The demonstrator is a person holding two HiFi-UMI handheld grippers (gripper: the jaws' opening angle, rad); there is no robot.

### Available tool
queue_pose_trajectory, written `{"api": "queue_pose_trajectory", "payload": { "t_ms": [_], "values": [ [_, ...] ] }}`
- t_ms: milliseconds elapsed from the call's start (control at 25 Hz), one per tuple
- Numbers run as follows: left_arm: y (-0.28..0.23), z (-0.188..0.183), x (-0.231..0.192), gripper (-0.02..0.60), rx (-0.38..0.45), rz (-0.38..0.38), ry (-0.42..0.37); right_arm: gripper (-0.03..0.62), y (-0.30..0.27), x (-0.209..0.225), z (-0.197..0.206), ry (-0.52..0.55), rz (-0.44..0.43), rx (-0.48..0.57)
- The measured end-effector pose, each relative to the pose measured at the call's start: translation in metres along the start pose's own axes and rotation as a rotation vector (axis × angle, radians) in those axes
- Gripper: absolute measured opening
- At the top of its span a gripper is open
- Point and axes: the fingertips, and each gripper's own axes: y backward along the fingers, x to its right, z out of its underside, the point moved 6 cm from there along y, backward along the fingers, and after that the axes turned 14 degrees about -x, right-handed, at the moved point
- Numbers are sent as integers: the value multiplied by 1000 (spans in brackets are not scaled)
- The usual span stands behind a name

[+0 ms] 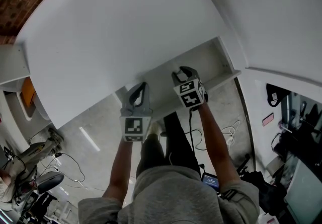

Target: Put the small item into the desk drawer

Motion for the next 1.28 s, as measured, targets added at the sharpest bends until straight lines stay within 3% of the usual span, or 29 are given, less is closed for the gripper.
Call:
{"api": "queue_pose_trajectory", "payload": {
  "t_ms": [480,1280],
  "values": [
    [-5,1,7,12,-25,5,-3,158,-8,-1,5,-38,-65,-71],
    [10,-7,11,12,8,3,-8,160,8,-4,2,-41,-18,-23]
  ]
}}
